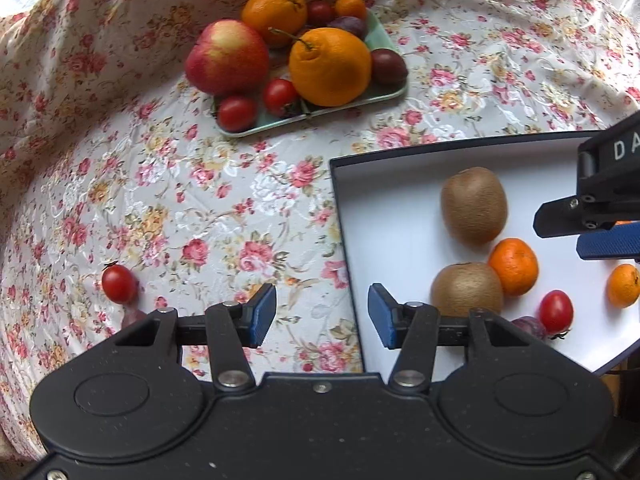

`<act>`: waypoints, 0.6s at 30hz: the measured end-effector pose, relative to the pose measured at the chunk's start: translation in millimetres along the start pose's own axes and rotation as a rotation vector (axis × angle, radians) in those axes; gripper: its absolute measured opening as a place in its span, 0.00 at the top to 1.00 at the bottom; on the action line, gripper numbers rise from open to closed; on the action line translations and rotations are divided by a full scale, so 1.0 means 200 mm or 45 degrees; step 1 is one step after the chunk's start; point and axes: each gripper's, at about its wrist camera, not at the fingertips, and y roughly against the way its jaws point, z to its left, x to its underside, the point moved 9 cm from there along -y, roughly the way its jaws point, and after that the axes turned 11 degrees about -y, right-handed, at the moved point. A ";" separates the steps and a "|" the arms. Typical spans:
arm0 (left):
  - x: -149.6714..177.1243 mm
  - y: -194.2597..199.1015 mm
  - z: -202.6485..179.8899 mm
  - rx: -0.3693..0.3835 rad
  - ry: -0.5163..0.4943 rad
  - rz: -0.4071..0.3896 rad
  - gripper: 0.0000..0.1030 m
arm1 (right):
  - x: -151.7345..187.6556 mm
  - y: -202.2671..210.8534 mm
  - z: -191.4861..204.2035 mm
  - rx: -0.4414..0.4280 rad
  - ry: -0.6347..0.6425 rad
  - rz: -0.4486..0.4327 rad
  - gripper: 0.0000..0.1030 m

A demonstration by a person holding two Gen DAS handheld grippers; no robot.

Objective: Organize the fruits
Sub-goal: 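Move the right tool to a dark red plum while the left tool moves toward a red tomato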

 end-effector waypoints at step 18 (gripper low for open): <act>0.14 0.00 0.91 -0.099 0.430 -0.089 0.44 | 0.38 -0.05 0.60 -0.059 0.343 -0.090 0.68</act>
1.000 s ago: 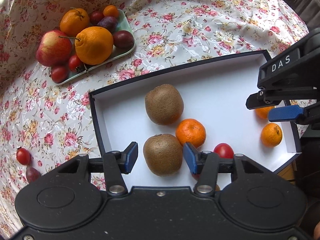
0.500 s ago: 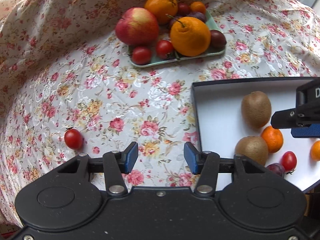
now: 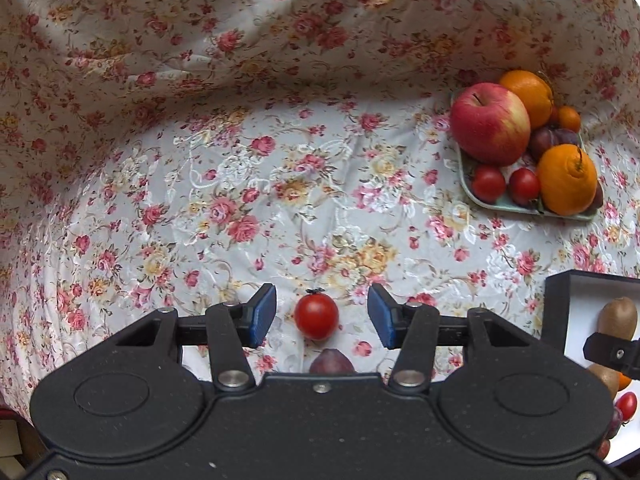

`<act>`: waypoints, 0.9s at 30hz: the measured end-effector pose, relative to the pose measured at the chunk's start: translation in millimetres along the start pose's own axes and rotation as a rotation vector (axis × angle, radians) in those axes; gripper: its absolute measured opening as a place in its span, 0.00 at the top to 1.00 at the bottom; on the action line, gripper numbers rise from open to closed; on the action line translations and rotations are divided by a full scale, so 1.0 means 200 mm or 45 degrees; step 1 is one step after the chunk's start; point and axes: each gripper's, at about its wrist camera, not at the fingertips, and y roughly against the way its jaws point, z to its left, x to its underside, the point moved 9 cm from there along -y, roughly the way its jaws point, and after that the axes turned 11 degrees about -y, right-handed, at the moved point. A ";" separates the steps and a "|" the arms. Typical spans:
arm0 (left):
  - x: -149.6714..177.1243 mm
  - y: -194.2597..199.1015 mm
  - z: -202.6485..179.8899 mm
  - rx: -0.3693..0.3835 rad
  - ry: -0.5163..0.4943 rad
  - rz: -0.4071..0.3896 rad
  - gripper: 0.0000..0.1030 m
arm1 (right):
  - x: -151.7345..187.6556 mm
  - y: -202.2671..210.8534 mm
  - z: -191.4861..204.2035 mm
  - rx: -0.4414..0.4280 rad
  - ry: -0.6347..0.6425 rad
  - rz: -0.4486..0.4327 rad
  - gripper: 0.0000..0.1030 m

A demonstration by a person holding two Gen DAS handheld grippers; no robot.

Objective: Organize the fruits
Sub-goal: 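Move the right tool to a dark red plum while the left tool moves toward a red tomato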

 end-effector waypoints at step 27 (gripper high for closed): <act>0.06 -0.06 0.42 -0.112 0.084 -0.054 0.38 | 0.44 -0.28 0.66 -0.154 0.298 0.043 0.76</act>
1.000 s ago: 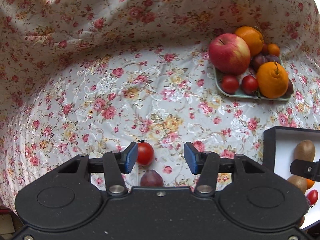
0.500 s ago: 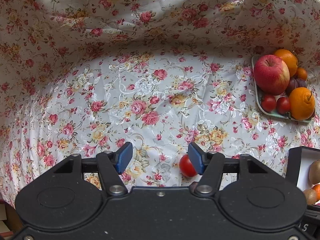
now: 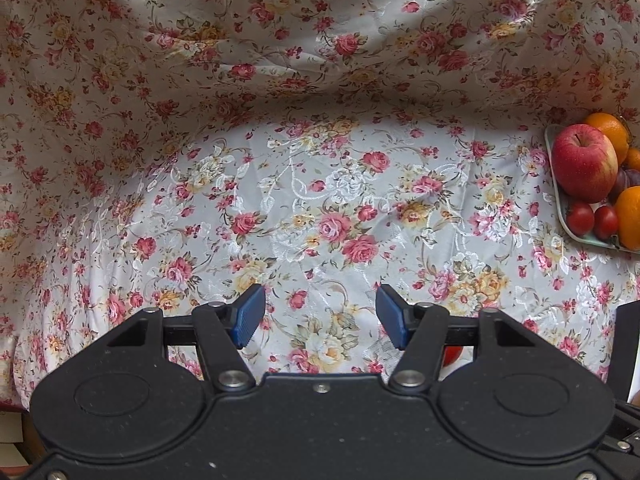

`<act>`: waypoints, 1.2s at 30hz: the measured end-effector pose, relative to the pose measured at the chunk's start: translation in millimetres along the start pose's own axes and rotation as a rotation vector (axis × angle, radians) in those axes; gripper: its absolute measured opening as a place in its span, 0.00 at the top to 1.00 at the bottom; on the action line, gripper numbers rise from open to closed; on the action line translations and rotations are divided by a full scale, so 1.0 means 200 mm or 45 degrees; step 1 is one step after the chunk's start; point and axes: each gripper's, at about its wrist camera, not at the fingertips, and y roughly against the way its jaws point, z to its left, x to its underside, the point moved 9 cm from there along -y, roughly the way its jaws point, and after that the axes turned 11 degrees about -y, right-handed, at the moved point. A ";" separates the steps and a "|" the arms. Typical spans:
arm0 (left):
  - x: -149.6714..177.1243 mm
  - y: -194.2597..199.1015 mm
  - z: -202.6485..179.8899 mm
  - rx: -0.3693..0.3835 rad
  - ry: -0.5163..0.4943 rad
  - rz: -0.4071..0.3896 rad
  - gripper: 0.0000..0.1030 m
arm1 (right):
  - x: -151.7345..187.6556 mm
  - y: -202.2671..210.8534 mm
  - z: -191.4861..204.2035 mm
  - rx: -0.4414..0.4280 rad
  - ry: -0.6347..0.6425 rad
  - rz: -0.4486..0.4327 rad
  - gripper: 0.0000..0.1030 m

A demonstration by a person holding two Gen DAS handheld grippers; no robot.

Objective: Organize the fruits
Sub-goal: 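Move the right tool to a dark red plum while the left tool moves toward a red tomato, then close the right tool on the dark red plum and lift it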

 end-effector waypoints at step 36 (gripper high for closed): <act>0.01 -0.06 0.05 0.160 0.072 0.005 0.33 | 0.22 -0.25 0.21 0.095 0.234 0.155 0.66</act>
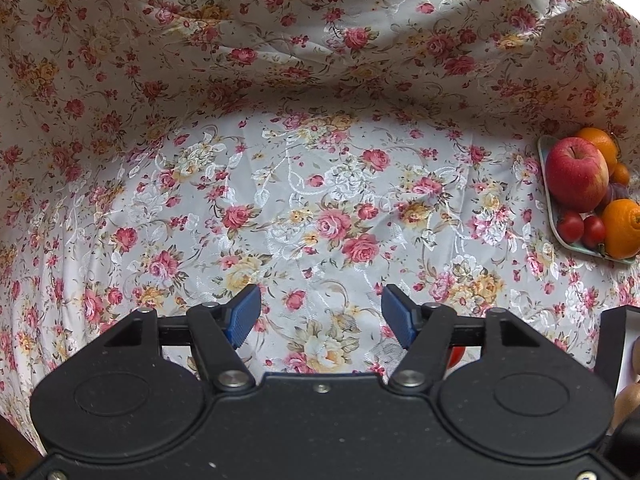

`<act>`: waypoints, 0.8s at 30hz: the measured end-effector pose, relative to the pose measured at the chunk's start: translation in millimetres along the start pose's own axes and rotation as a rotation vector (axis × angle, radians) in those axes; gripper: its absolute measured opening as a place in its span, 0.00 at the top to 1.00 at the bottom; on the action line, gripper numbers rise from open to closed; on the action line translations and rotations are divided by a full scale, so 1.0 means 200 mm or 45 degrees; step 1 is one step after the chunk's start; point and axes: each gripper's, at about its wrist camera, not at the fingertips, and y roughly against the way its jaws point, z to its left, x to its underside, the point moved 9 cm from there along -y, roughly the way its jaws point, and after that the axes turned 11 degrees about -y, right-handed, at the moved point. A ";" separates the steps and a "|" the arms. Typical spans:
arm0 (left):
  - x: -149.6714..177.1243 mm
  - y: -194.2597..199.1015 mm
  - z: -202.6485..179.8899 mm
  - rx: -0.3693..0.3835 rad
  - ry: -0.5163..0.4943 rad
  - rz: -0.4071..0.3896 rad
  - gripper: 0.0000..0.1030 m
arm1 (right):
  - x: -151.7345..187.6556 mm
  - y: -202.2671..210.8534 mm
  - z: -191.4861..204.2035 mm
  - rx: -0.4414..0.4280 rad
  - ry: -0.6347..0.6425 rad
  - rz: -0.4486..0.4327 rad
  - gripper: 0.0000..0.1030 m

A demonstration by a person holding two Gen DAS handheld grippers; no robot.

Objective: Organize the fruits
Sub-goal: 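Close the right tool on the dark red plum and lift it, then close the left tool on the red tomato while the right tool holds the plum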

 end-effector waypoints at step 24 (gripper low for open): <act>0.08 -0.15 -0.41 0.093 -0.199 0.141 0.34 | -0.16 0.28 -0.48 -0.066 -0.302 -0.057 0.66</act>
